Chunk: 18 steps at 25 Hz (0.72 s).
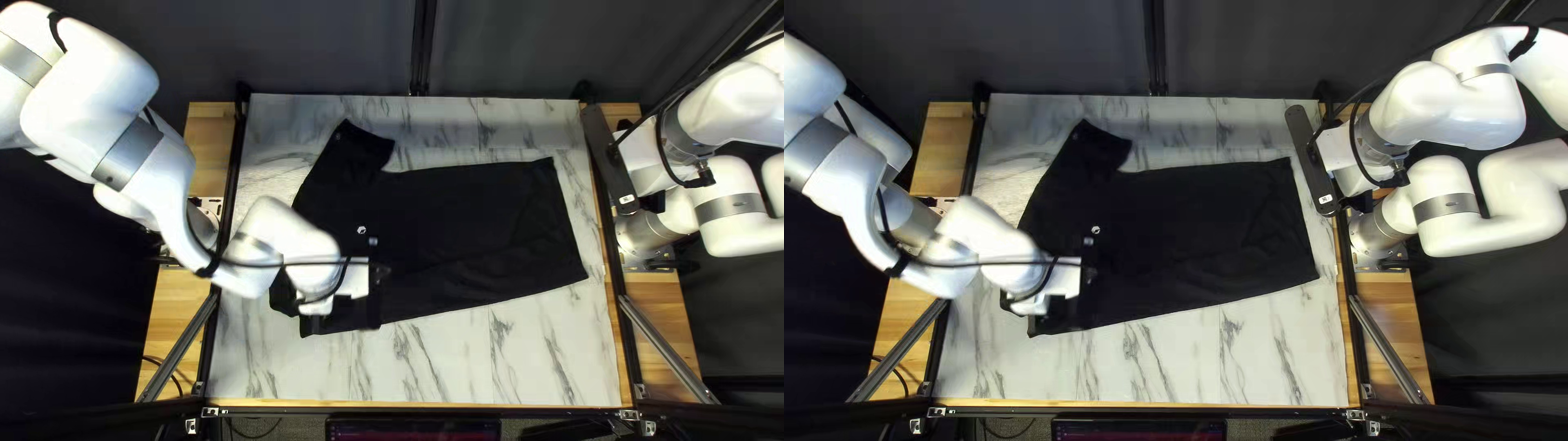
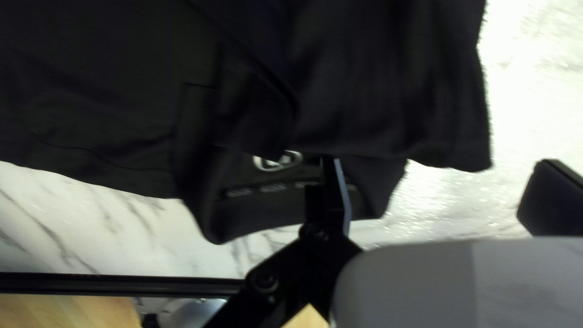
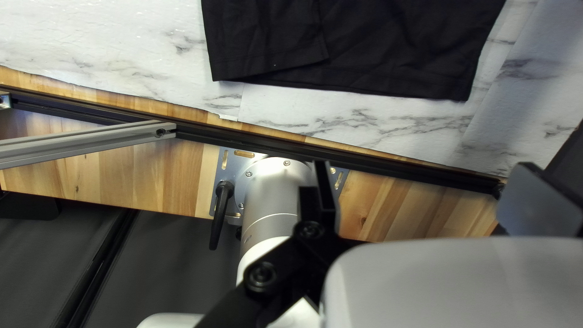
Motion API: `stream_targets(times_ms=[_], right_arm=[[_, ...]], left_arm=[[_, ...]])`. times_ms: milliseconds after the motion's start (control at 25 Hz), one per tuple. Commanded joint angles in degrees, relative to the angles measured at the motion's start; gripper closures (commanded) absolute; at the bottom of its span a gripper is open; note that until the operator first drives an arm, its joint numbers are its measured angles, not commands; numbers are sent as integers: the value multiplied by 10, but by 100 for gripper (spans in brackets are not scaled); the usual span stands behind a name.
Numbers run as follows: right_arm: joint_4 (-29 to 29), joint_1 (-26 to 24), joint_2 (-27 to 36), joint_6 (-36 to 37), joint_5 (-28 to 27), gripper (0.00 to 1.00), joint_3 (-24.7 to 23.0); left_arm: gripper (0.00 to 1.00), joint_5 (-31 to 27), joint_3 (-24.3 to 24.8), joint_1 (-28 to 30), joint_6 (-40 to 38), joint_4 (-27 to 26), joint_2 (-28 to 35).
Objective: Fold t-shirt
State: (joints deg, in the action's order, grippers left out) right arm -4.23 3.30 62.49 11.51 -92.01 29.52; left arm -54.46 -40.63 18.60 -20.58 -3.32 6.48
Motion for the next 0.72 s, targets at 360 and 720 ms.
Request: stream_targets(times_ms=[360, 720], right_arm=[[0, 0, 0, 0, 0, 0, 0], [0, 0, 0, 0, 0, 0, 0]], left_arm=[[0, 87, 37, -61, 29, -13, -67], [100, 95, 21, -77, 60, -46, -101]])
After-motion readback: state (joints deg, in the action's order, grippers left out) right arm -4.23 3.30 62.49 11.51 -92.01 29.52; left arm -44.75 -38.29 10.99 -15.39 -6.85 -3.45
